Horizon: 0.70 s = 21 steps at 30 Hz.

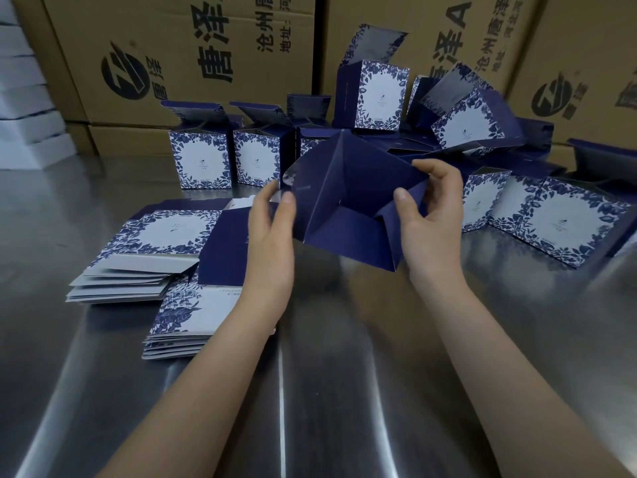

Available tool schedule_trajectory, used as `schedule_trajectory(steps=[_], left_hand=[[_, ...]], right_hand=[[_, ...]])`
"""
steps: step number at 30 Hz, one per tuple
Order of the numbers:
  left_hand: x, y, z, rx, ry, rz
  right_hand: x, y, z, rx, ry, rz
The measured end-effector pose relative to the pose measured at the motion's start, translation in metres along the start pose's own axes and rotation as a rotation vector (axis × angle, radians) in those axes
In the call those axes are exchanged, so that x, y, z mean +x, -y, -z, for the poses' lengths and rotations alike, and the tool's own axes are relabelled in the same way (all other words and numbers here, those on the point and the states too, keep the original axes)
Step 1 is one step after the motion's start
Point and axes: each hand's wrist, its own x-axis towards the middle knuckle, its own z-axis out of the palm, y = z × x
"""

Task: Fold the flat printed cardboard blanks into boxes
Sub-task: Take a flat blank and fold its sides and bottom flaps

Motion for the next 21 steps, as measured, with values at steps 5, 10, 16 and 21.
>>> schedule_trajectory(steps=[5,10,16,21], left_hand=[[0.005,-0.003,0.001,-0.437,0.014,0.364],[0.003,-0.003,0.005,-0.688,0.261,0.559],[0.003,-0.007,0.008,-0.857,0.254,0.501],[0.005,-0.014,0.011,-0.711,0.086,0.321]], right_hand=[[0.005,0.001,0.005,0.185,-0.044,-0.051],[0.000,0.002,-0.001,0.446,0.018,-0.126],[-0.006,0.005,-0.007,0.558,0.095,-0.237],[-0.009,0.009,-0.008,0.234,0.067,-0.220]])
